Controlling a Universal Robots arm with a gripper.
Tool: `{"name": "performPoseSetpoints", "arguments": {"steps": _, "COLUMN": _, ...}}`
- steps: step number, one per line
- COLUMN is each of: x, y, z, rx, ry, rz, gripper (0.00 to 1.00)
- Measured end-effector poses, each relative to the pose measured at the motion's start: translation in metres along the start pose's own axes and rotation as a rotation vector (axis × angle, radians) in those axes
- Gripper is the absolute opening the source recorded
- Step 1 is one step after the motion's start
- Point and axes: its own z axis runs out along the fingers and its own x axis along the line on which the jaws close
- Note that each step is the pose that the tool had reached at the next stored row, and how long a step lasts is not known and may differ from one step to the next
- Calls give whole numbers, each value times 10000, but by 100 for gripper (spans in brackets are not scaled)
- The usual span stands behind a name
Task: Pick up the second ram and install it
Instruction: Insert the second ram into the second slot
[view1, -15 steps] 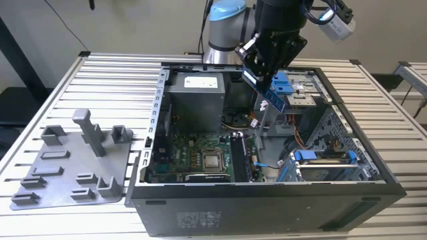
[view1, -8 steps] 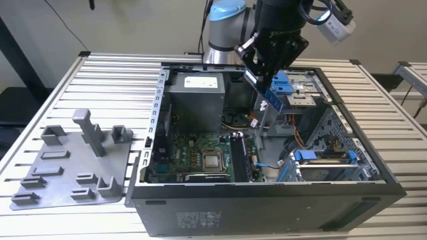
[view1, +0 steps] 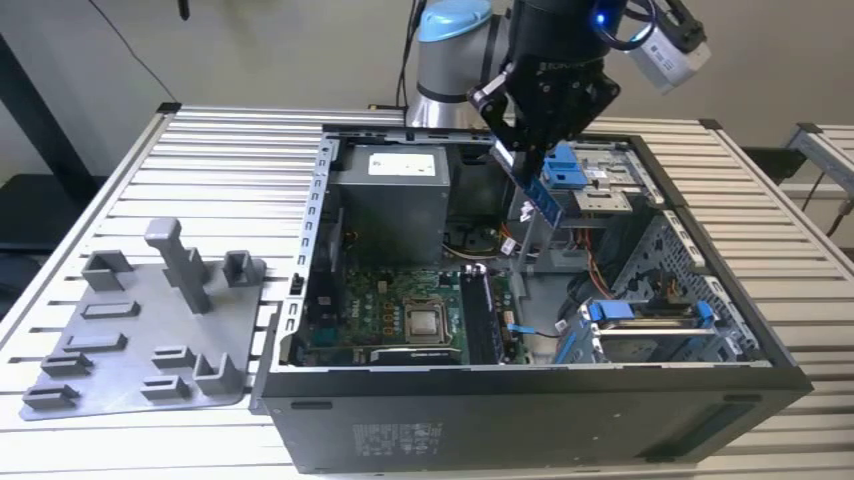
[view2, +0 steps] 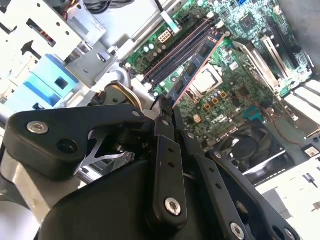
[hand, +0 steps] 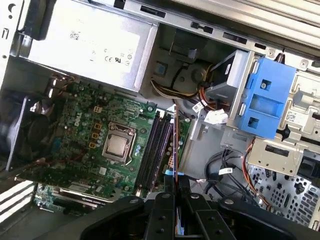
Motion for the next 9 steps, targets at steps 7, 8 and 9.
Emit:
{"name": "performPoseSetpoints", "arguments": {"steps": 7, "x": 0, "y": 0, "z": 0, "rx": 23, "ry": -1, "rz": 733, "gripper": 14}}
{"name": "performPoseSetpoints", "arguments": {"steps": 8, "x": 0, "y": 0, "z": 0, "rx": 26, "ry": -1, "rz": 838, "gripper": 14}}
{"name": "performPoseSetpoints", "arguments": {"steps": 9, "x": 0, "y": 0, "z": 1, "rx": 29, "ry": -1, "rz": 950, "gripper": 14}}
